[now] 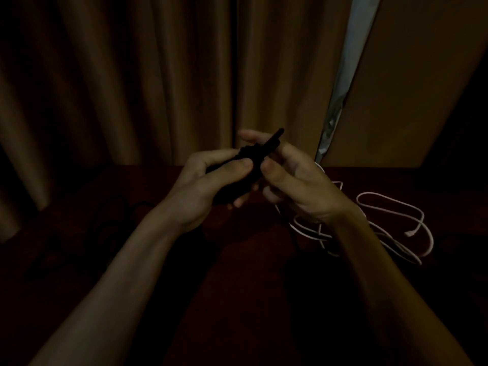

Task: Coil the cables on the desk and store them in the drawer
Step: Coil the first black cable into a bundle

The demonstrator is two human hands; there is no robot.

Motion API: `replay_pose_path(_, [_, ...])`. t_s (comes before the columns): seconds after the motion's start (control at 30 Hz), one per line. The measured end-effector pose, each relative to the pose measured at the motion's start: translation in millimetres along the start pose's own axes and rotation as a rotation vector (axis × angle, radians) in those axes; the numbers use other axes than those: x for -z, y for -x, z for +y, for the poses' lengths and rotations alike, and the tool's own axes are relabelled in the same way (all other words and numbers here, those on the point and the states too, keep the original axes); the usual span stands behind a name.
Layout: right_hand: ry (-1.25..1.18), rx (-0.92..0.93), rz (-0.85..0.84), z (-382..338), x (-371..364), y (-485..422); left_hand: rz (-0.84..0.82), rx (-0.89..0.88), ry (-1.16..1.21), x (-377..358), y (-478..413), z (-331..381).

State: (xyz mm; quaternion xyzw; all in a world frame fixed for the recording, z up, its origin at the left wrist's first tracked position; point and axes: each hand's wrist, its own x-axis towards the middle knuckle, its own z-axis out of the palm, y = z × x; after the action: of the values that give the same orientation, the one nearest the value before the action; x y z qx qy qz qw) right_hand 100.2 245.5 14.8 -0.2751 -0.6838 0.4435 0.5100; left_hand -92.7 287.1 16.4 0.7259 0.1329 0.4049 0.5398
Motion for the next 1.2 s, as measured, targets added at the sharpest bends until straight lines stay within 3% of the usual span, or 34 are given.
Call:
replay_pose_path(0.13, [0.028, -0.104, -0.181, -9.0, 13.6, 7.9, -0.007, 0.014, 0.015, 2.0, 0.3, -0.2])
replay_pose_path(0.27, [0.169, -0.257, -0.247, -17.2, 18.7, 16.1, -0.092, 0.042, 0.005, 2.1, 0.7, -4.7])
replay_pose_path(0.53, [0.494, -0.345, -0.199, -0.6, 29.3, 10.3, -0.135, 0.116, -0.089, 16.9, 4.2, -9.1])
replay_pose_path(0.73, [0.676, -0.332, -0.074, -0.3, 24.1, 6.6, -0.272, 0.248, -0.507, 3.8, 3.9, -10.2])
replay_pose_path(0.97, [0.355, -0.317, 0.169, 0.0, 17.6, 3.3, 0.034, 0.109, -0.905, 5.6, 0.7, -20.1])
replay_pose_path(1.1, [0.347, -0.319, 0.13, -2.0, 10.5, 1.3, 0.154, 0.067, -1.007, 11.0, 0.4, -28.2])
replay_pose_path(1.2, [0.335, -0.296, 0.11, -2.6, 2.7, -1.5, 0.235, 0.014, -0.947, 11.2, 1.3, -29.6])
